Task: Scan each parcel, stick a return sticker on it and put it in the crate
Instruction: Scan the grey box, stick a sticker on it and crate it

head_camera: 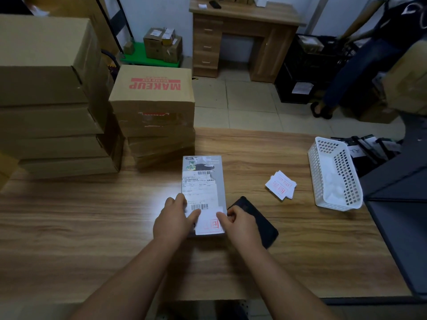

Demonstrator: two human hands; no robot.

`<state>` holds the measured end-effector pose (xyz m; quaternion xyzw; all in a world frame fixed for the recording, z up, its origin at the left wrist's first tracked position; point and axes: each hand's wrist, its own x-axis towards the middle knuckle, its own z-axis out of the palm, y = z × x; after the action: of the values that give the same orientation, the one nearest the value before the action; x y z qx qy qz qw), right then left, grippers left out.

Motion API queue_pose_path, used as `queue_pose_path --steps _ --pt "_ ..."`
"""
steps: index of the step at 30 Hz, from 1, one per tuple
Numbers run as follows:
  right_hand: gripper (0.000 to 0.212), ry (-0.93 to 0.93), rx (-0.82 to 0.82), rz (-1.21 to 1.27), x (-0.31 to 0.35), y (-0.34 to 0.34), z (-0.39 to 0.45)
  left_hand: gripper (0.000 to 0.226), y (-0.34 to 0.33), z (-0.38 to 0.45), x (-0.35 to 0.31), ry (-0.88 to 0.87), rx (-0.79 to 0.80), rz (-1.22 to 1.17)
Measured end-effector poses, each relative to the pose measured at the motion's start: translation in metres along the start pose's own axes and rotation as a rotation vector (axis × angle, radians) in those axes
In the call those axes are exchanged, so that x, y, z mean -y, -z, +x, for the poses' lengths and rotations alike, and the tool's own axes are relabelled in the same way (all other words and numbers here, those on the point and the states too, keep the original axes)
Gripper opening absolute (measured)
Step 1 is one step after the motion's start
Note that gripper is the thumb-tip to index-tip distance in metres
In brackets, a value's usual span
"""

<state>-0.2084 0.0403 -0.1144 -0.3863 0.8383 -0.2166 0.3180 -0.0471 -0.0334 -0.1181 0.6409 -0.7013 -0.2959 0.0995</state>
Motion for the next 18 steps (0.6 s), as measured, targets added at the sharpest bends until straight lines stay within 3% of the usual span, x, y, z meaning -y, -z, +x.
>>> queue_pose_path --steps 4,8,10,18 --pt "0.042 -0.077 -0.019 0.079 -0.011 -0.002 -0.002 0.023 0.001 0.000 0.007 -0.032 -0.001 -0.062" --pt "0.024 -0.028 0.019 0.206 -0.008 0.004 -0.004 0.054 0.003 -0.010 0.021 -0.062 0.103 -0.074" --pt "0.037 0.005 0.064 0.244 -0.003 0.004 -0.006 0.066 0.002 -0.013 0.025 -0.068 0.116 -0.110" --pt "0.043 -0.043 0.157 0.200 -0.016 0.020 -0.003 0.091 0.014 -0.017 0.045 -0.229 0.252 -0.169"
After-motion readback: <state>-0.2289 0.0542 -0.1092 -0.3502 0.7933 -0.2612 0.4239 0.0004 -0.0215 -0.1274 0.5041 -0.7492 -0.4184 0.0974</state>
